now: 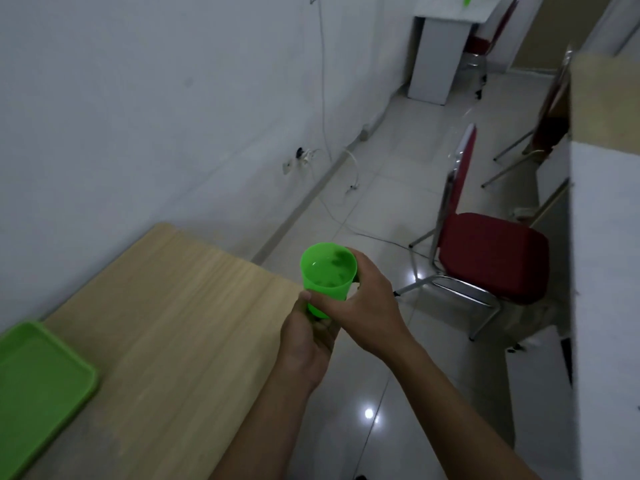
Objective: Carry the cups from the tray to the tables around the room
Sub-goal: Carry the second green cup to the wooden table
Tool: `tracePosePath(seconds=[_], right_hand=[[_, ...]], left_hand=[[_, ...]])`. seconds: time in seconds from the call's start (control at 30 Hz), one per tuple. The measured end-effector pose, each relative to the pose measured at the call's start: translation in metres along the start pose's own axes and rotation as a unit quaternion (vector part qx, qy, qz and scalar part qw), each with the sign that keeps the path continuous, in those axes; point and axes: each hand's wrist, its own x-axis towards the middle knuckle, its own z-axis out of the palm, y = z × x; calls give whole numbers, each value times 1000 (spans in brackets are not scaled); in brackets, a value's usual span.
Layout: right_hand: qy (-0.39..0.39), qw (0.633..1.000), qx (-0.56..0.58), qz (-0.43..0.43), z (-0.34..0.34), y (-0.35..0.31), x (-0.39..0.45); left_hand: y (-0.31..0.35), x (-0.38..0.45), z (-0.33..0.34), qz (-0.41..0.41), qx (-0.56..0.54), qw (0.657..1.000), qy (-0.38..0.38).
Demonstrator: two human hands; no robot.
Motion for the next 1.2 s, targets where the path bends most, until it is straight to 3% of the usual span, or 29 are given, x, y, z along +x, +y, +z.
tracePosePath(seconds=[0.3, 0.73, 1.2], right_hand=[[51, 998, -13, 16, -63, 31, 68], [70, 996, -19, 44, -94, 71, 247], [85, 996, -8, 33, -145, 125, 438]], left_hand=[[-23, 69, 79, -25, 0, 999, -39], [13, 238, 185, -51, 56, 995, -69], [30, 403, 312, -66, 39, 994, -77]])
